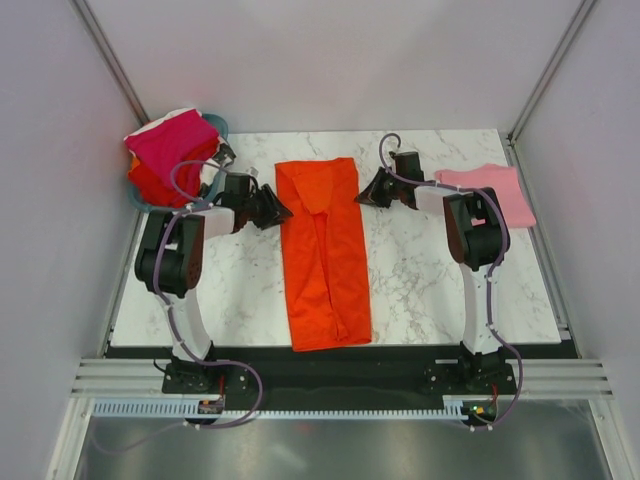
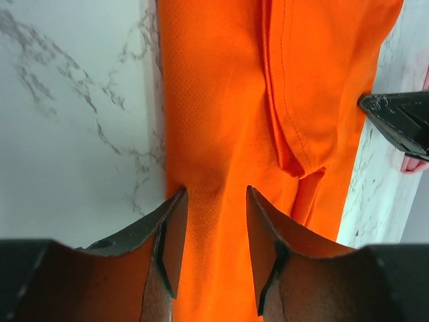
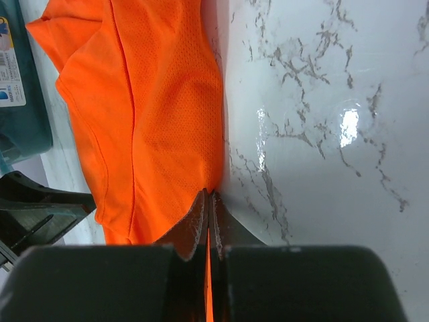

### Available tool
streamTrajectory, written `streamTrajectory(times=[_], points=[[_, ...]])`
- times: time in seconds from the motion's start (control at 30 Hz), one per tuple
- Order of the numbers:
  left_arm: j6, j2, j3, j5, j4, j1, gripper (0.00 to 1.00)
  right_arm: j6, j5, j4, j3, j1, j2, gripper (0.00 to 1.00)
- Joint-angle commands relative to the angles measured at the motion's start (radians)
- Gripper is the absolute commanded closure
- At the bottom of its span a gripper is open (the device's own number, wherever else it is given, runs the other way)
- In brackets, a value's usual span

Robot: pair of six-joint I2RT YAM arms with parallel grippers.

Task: Fold and stack the t-shirts
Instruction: Fold the tshirt

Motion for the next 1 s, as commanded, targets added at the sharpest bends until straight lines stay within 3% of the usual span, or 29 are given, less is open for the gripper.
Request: streamTrajectory(times=[0.0, 0.23, 0.47, 0.5, 0.57, 0.63, 0.8, 0.97], points=[[-0.002, 0.031, 0.044, -0.059, 0.003, 0.010, 0.53, -0.015, 0.058, -0.024, -0.003, -0.009, 0.030, 1.00], [-0.016, 0.106, 0.127, -0.033, -0.005, 0.008, 0.55, 0.000, 0.087, -0.012, 0.002, -0.031, 0.028, 1.00], [-0.028, 0.137, 0.197, -0.019, 0.000, 0.007, 0.54, 0.024, 0.072, -0.020, 0.109, -0.050, 0.091, 0.99], [-0.030, 0.143, 0.210, -0.018, 0.003, 0.007, 0.54, 0.029, 0.072, -0.021, 0.123, -0.050, 0.097, 0.96], [-0.036, 0.173, 0.253, -0.001, 0.021, 0.007, 0.53, 0.040, 0.067, -0.032, 0.155, -0.051, 0.106, 0.67], [-0.039, 0.180, 0.274, 0.030, 0.026, 0.007, 0.52, 0.041, 0.071, -0.040, 0.151, -0.051, 0.093, 0.50], [-0.024, 0.011, 0.141, 0.015, 0.081, -0.007, 0.47, 0.008, 0.115, -0.049, 0.007, -0.050, -0.074, 0.48], [0.022, -0.234, -0.004, -0.062, -0.011, -0.047, 0.46, -0.040, 0.135, -0.051, -0.204, -0.018, -0.301, 0.52]])
